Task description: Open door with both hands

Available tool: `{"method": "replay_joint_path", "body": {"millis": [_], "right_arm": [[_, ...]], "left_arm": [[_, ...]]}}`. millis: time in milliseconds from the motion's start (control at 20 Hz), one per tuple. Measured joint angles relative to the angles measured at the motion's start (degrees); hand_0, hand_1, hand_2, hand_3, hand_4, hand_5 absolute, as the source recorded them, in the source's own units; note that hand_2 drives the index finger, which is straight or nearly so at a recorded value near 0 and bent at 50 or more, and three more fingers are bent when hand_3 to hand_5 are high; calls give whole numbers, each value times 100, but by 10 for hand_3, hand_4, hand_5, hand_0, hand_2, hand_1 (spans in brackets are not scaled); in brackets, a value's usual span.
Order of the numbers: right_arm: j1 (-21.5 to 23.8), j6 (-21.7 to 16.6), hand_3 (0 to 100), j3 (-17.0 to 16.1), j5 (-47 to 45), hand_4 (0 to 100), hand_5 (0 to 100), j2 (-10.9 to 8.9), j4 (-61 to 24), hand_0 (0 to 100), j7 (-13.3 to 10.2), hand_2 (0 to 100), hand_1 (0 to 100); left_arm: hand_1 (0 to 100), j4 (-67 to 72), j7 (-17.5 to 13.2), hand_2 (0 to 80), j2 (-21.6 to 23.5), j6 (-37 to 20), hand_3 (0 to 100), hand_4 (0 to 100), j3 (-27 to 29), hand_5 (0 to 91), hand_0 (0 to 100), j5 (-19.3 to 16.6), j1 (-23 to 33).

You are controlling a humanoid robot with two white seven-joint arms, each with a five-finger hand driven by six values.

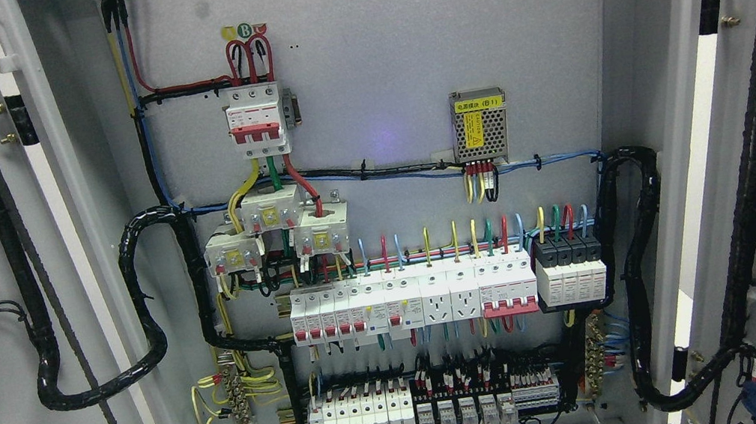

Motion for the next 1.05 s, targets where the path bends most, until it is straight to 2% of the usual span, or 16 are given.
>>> {"method": "replay_joint_path", "body": {"millis": [701,1052], "right_arm": [[-144,-5,0,-73,102,0,0,256,712,120,37,0,389],[-139,-5,0,-347,106,0,0,301,842,120,49,0,389]], "left_arm": [[389,1036,-46,0,-397,-99,0,0,292,0,120,-5,-185],[389,1144,-53,0,-471,-101,0,0,346,0,120,-6,-205]]}}
